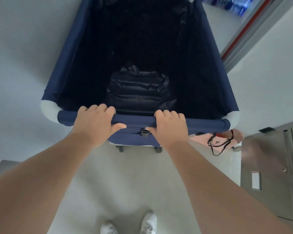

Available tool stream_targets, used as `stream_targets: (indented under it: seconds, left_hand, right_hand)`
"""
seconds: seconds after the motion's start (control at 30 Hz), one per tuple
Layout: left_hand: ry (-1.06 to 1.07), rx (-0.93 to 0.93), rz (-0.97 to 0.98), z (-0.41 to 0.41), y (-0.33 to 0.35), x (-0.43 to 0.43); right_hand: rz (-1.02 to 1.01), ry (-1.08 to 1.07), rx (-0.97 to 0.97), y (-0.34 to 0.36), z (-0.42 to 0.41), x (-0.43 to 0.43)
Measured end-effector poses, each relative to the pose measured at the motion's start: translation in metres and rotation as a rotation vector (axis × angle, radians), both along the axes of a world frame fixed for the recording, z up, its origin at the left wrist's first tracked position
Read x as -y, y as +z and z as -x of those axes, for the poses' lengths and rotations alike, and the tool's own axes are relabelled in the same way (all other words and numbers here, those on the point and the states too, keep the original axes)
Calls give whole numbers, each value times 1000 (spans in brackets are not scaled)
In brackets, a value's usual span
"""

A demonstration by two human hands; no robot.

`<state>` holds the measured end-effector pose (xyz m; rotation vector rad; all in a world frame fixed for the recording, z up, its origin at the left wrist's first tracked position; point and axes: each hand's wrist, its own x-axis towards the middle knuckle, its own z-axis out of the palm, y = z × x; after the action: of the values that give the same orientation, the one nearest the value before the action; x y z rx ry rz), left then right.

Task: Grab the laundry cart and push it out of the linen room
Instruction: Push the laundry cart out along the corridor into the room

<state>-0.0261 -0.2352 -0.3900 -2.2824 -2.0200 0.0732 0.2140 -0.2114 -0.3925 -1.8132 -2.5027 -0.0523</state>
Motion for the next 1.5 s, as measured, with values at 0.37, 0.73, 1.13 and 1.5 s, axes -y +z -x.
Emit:
stream_targets:
  seconds: [0.37, 0.73, 1.13, 1.5]
  left_hand:
    - [25, 20, 30, 48, 4, -113]
    - [-36, 80, -49, 73, -1, -226]
    - [-106, 66, -24, 84, -1, -330]
    - [107, 84, 21, 66, -4, -403]
  right_hand:
    - [44, -8, -24, 1, 46, -110]
    - [32, -49, -50, 3, 69, -215]
    - [256, -156, -70, 21, 73, -322]
    - [195, -232, 116, 11, 24, -395]
